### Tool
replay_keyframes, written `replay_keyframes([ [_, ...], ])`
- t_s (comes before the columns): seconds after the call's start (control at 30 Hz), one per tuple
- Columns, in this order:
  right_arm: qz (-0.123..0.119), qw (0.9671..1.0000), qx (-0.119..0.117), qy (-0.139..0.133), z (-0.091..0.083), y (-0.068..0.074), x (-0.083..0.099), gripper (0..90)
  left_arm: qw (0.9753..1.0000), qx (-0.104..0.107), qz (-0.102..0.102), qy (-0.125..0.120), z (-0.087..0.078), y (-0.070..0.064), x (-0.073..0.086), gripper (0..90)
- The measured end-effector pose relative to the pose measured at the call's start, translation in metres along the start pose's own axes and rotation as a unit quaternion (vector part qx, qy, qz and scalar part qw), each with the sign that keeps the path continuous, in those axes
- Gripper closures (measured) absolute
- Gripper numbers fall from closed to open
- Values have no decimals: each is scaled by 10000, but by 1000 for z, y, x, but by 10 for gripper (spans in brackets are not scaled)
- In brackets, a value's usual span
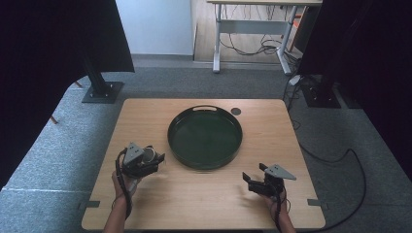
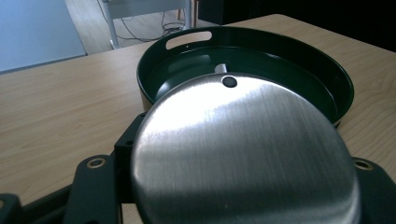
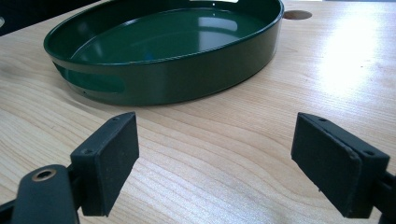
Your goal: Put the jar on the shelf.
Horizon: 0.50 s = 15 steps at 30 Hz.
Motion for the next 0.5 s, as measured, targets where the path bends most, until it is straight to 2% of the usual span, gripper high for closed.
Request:
replay_keyframes([
  [0.5, -2, 10000, -3, 6, 0, 0, 0, 147, 9999, 46, 106, -48, 5, -7, -13, 358],
])
Point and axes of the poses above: each handheld gripper's, and its own axes: z roughly forward along the jaws, x roughly out of its underside, y roughly to its left, the point moved 3 cm from there along z, roughly forward along the jaws
